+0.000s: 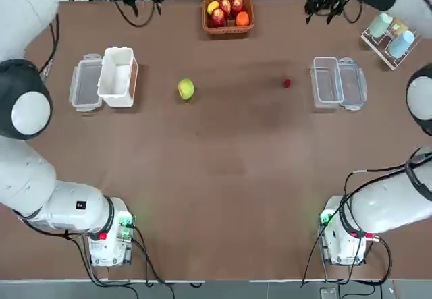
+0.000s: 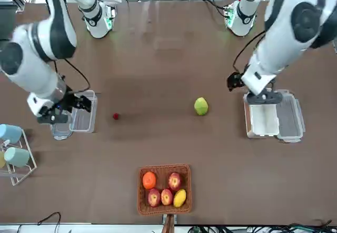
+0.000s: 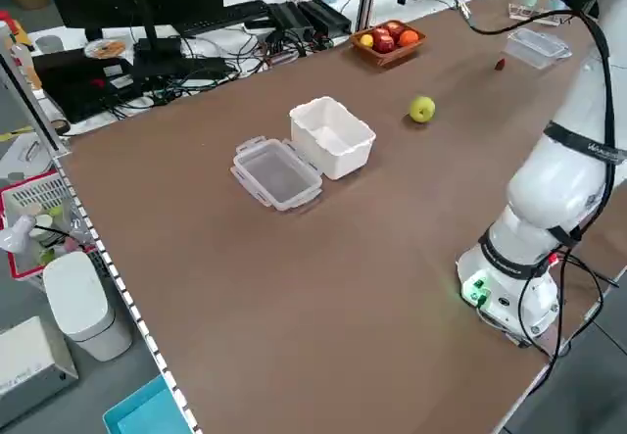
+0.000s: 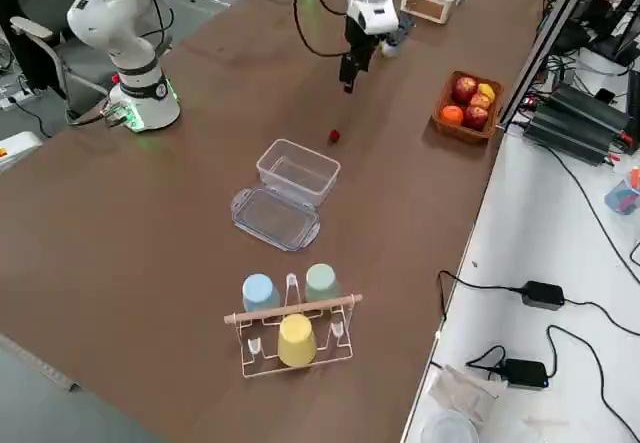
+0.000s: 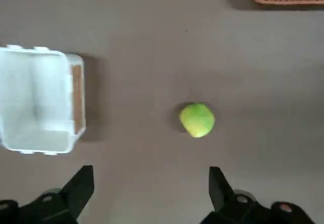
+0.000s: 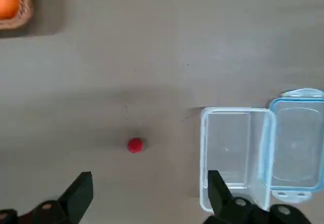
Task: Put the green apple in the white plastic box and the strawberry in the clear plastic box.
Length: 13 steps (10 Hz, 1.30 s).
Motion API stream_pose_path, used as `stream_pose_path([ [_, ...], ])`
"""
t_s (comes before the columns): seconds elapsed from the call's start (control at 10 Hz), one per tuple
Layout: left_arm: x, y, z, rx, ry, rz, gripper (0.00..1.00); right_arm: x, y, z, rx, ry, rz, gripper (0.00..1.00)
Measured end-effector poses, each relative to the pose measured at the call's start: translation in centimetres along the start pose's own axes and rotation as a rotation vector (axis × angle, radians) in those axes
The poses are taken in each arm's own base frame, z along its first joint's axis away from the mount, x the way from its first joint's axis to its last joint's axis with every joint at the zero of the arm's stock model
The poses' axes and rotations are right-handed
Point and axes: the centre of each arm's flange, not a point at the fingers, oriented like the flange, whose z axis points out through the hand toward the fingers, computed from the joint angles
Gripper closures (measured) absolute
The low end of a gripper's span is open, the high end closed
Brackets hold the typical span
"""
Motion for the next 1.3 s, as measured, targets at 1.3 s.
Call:
stream_pose_path([
  [1.3,-3.3,6.5,26.6,0.014,-0.022,-0.191,0.02,-5.8,-4.1,21.9,-0.020,0.042,0.000,0.00],
])
